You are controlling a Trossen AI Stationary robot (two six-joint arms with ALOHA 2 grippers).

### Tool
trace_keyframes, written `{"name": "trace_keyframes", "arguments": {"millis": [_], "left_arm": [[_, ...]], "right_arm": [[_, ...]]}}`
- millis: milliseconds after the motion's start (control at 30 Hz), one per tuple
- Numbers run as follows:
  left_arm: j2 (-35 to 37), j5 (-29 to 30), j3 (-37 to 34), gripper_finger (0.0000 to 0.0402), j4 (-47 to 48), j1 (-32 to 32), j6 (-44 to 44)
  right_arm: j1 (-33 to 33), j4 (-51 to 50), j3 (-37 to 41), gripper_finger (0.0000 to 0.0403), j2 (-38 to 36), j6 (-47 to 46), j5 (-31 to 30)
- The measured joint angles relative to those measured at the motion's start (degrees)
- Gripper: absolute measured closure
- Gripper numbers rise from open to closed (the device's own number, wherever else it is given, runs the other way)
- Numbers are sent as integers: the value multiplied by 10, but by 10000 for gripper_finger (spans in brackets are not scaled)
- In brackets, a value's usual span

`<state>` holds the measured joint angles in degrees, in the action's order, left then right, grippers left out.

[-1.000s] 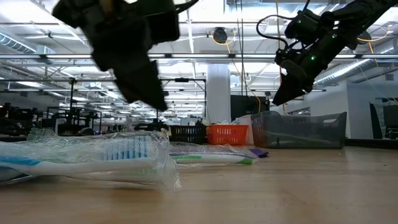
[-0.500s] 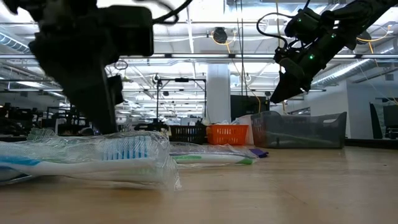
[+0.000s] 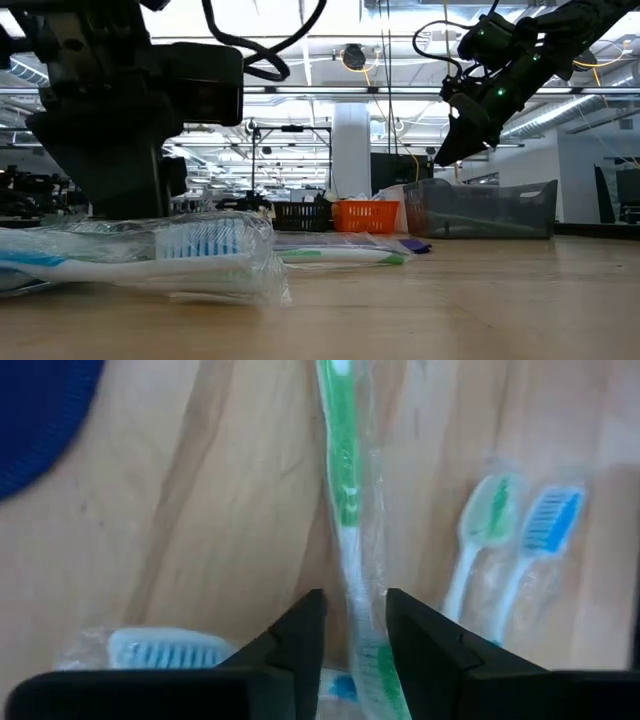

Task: Pick & Place Toothbrushes
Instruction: Put the green toothbrush into the gray bin

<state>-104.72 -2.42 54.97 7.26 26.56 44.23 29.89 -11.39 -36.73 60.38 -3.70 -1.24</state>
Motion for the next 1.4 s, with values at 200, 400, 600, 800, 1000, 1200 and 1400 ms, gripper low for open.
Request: {"name": "trace_keyframes", "arguments": {"millis": [200, 400, 600, 800, 1000, 1200, 1400], "left_arm": [[-14, 1, 3, 292, 18, 0, 25], [-10, -12, 2, 382, 14, -6, 23], [0, -2, 13, 398, 28, -9, 11], [3, 51, 44, 399, 26, -16, -28], [5, 112, 70, 400, 32, -41, -50], [36, 156, 74, 400, -15, -72, -112], [77, 162, 74, 400, -128, -110, -233]], "right_arm": [[0, 0, 0, 266, 0, 0, -1], [0, 0, 0, 266, 0, 0, -1], [0, 0, 0, 266, 0, 0, -1], [0, 0, 0, 266, 0, -1, -1], [0, 0, 0, 266, 0, -1, 0], [0, 0, 0, 266, 0, -1, 0], [0, 2, 0, 266, 0, -1, 0]]}}
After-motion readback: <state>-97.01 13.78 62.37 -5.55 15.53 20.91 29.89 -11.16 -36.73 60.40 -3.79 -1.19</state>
